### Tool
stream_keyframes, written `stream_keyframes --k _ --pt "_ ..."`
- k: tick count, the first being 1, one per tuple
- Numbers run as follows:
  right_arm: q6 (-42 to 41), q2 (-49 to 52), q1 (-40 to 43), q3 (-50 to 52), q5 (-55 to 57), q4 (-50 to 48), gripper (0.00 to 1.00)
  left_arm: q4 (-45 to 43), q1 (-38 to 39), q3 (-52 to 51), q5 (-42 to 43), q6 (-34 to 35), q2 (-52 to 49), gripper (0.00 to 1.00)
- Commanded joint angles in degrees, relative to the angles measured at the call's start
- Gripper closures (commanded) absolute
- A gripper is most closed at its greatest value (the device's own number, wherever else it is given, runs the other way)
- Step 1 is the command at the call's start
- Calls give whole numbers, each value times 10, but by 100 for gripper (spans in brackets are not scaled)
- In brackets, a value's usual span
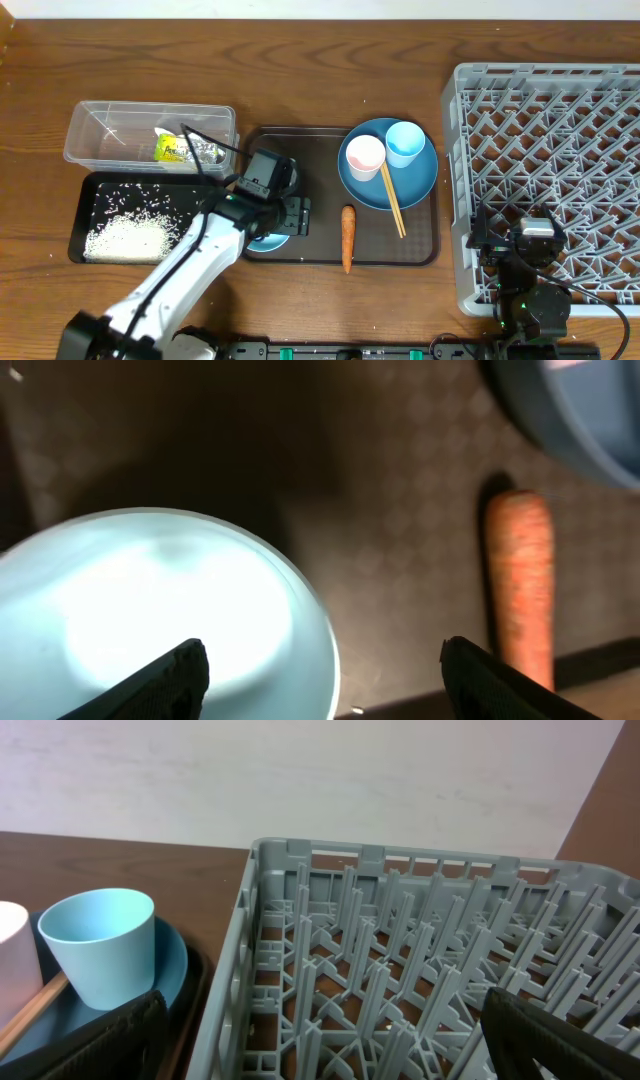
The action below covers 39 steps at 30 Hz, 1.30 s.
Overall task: Sort waste into correct bins and load items into the dishwasher rack
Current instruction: 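Set the bowl down and lower the left gripper onto the carrot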
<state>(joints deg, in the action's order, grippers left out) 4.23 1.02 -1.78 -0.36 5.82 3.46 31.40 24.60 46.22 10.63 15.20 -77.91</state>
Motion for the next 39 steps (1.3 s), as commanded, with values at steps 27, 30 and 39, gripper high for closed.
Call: stream_keyframes --k 27,30,39 --pt "6 0 2 0 0 2 1 -49 192 9 -37 76 58 9" --pt "6 0 2 0 0 2 1 -62 208 9 -56 95 30 10" --pt "6 0 2 0 0 2 1 -108 211 9 -53 131 -72 11"
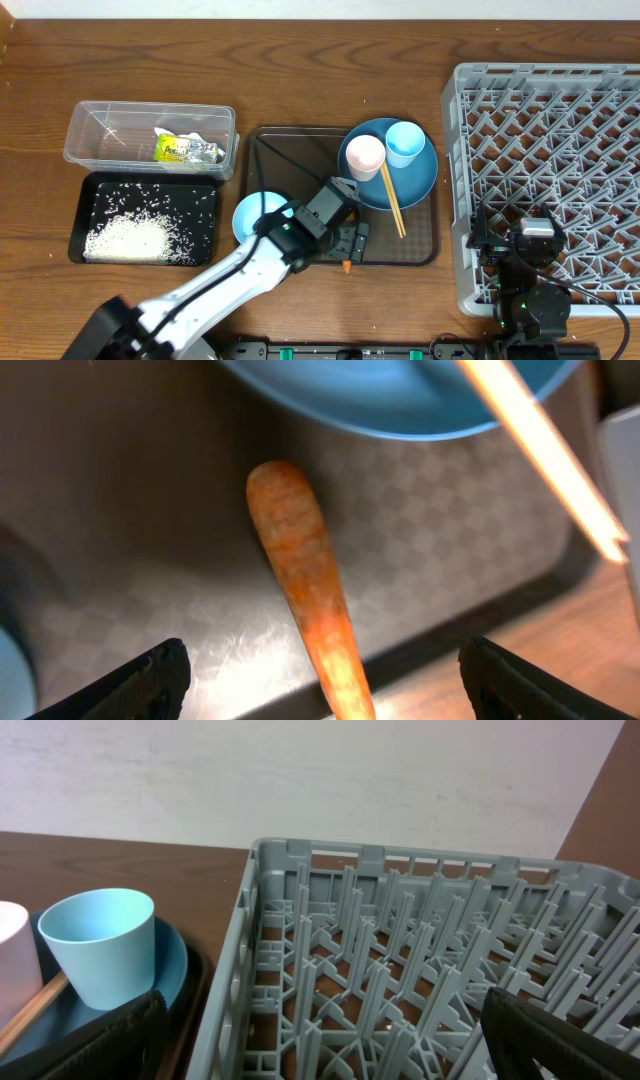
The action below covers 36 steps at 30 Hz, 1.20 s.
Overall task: Sort waste into correct bins and load items into the dishwasher rack
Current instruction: 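Set the bowl down and lower the left gripper onto the carrot, then close the left gripper on the carrot and lift it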
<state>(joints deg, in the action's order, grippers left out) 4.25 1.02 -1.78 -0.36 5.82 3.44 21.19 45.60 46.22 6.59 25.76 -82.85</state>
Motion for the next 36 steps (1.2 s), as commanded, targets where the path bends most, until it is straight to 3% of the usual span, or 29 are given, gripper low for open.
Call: stream_keyframes --k 1,9,19,34,36 --pt "5 0 2 0 0 2 1 -11 1 9 -9 26 -32 11" --pt "5 0 2 0 0 2 1 -31 1 9 2 26 -83 12" --pt "5 0 2 0 0 2 1 -33 1 9 -7 24 -88 35" --pt "5 0 2 0 0 2 1 -40 1 9 -13 24 -108 36" --pt "5 0 2 0 0 2 1 -40 1 9 -16 24 -108 43"
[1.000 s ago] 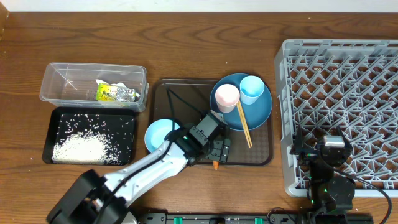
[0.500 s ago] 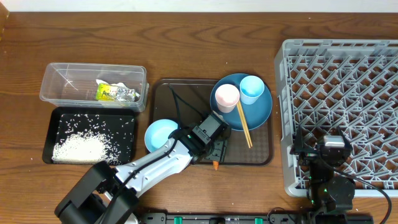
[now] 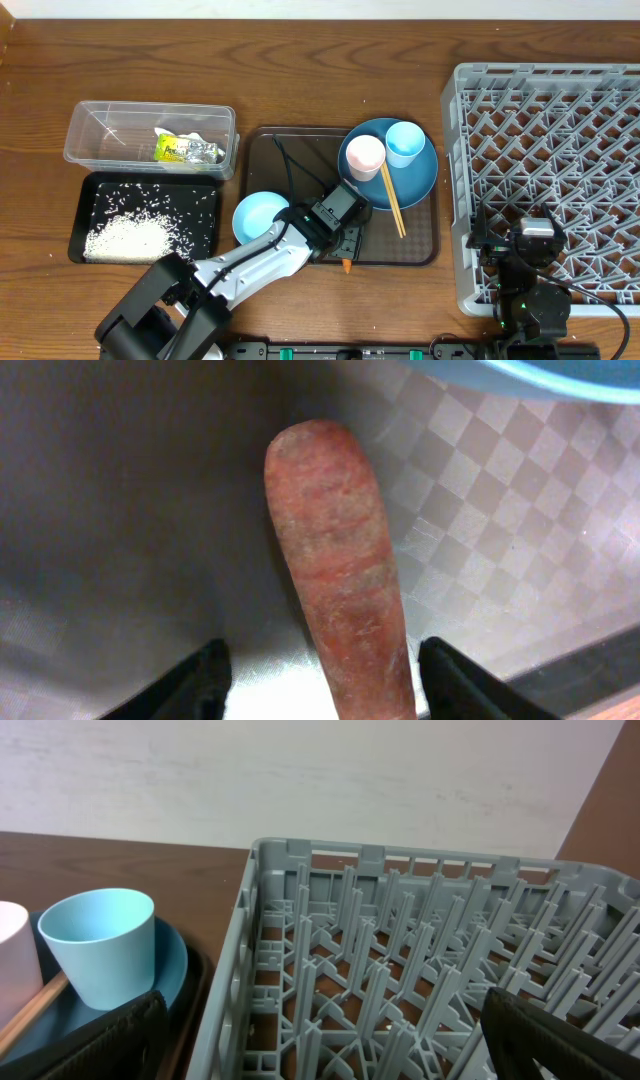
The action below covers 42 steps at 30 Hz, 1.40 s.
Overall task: Sort waste into correct bins and load items into the dishwasher rack
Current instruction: 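Close the left gripper on the carrot and lift it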
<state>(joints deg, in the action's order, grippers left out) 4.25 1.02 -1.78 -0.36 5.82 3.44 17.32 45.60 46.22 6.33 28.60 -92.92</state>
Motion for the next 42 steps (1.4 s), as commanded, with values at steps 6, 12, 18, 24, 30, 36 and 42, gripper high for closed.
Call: stream_keyframes --k 6,12,18,24,30,36,42 --pt "5 0 2 0 0 2 1 -1 1 9 -30 -4 -13 50" --pt "5 0 2 0 0 2 1 -1 1 9 -30 -4 -13 50" --pt "5 0 2 0 0 2 1 -1 1 9 -29 -4 -13 58" --pt "5 0 2 0 0 2 1 -1 1 9 -25 -4 -13 64" --pt "5 0 2 0 0 2 1 2 1 9 -21 -4 -7 81" --pt "5 0 2 0 0 2 1 8 1 9 -6 -4 29 94" --pt "5 0 2 0 0 2 1 32 1 9 -7 -4 102 94"
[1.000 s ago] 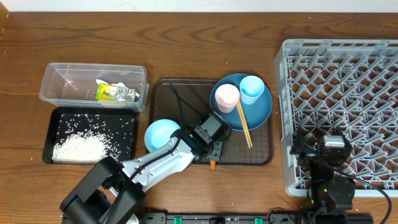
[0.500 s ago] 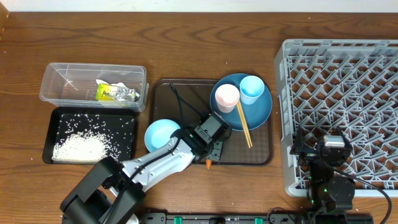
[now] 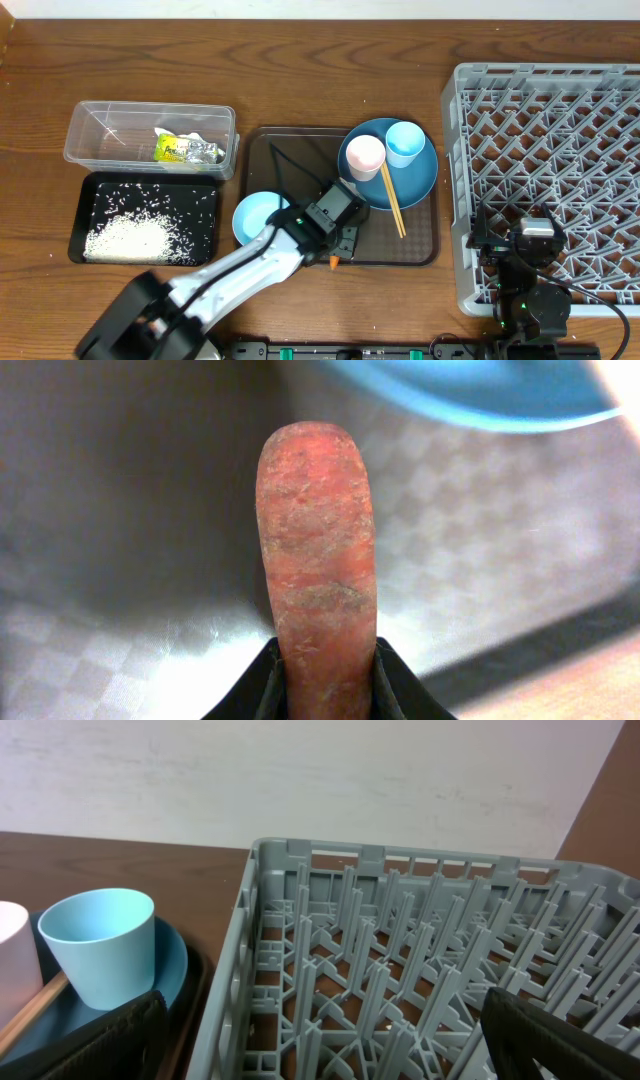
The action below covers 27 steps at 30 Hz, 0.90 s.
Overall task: Sort waste into correct bins and load items into the dishwasher rack
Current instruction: 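Close the left gripper on the carrot and lift it, then carry the carrot left and drop it onto the black rice tray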
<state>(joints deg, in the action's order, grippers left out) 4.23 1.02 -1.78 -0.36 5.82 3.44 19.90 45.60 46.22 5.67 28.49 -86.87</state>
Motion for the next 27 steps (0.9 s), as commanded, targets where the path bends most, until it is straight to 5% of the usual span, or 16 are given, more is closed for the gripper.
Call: stream_keyframes --k 1,13,27 --pt "6 0 2 0 0 2 1 9 1 9 -1 -3 53 94" --pt "6 0 2 0 0 2 1 59 -79 9 -120 6 274 94" --pt "6 0 2 0 0 2 1 235 -454 9 -191 40 435 93"
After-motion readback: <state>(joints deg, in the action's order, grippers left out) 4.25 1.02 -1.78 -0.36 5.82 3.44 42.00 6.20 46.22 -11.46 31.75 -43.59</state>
